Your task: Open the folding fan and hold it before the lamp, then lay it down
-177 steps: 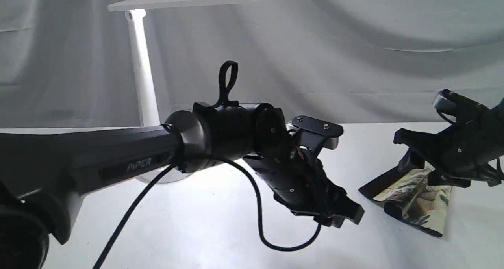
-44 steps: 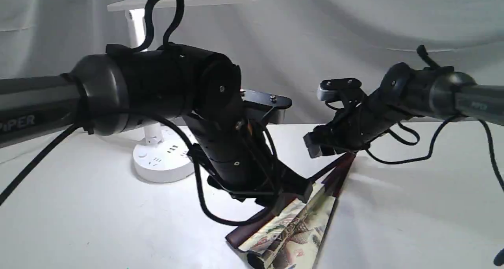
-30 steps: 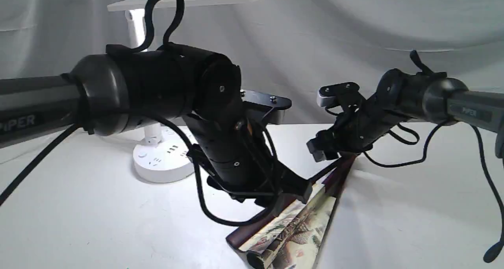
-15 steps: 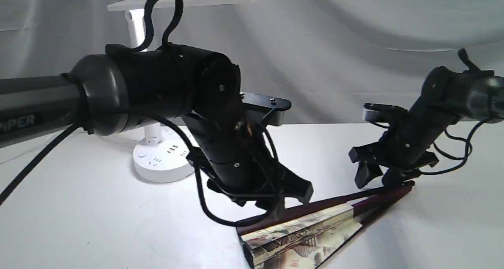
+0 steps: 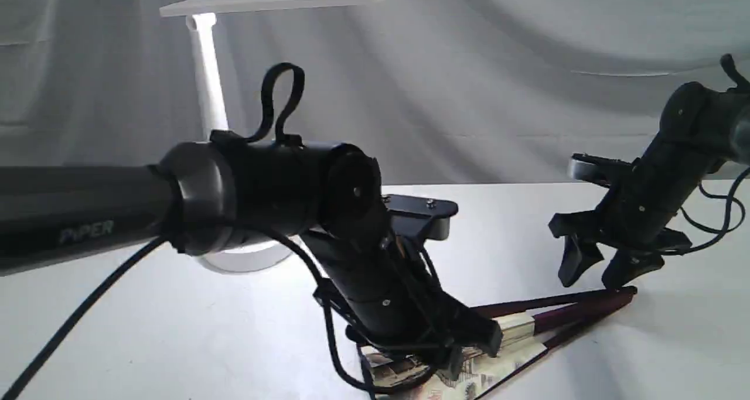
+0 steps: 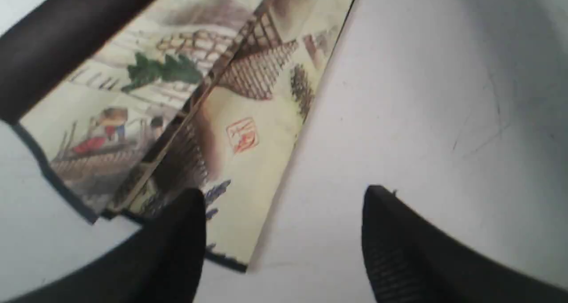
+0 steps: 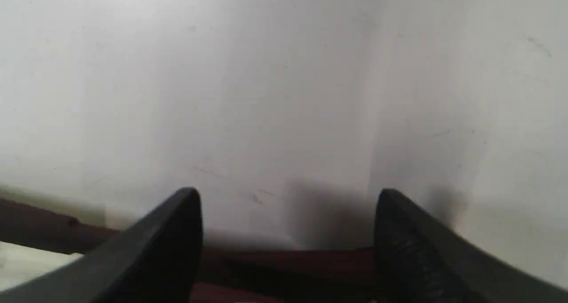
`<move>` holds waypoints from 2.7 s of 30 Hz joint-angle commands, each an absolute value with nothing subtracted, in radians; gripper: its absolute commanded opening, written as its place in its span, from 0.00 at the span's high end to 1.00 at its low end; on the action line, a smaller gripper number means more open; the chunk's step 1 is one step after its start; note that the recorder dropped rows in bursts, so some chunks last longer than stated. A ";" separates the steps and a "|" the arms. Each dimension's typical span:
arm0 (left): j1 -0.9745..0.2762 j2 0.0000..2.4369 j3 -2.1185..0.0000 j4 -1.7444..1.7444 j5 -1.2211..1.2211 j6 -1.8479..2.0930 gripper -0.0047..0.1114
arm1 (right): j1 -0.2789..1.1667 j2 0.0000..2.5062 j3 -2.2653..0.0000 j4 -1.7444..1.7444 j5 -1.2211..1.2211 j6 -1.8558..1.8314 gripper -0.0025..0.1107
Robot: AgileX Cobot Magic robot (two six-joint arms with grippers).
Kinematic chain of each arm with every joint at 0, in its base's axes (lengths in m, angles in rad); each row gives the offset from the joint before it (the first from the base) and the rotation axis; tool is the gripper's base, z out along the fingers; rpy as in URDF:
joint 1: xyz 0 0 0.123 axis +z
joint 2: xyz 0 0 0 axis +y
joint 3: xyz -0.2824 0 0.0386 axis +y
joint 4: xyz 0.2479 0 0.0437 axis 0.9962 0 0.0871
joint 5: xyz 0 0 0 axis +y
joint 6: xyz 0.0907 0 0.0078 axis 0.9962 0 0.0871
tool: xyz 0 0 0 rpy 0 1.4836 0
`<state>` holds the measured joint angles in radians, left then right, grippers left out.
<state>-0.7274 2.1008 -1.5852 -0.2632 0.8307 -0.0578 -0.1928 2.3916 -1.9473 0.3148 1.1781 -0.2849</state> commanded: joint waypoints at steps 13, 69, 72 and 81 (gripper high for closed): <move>-0.744 2.201 -1.576 -0.252 0.654 -0.045 0.51 | -0.198 2.378 -1.952 0.323 1.199 -0.276 0.47; -0.692 2.256 -1.576 -0.230 0.431 -0.159 0.51 | -0.198 2.378 -1.952 0.364 1.221 -0.239 0.47; -0.702 2.246 -1.576 -0.221 0.456 -0.142 0.51 | -0.198 2.378 -1.952 0.364 1.221 -0.241 0.47; -0.732 2.263 -1.576 -0.247 0.451 -0.100 0.51 | -0.198 2.378 -1.952 0.350 1.221 -0.242 0.47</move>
<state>-0.7297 2.2583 -1.5795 -0.2392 0.4674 -0.1088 -0.1928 2.3916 -1.9473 0.3566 1.2165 -0.2369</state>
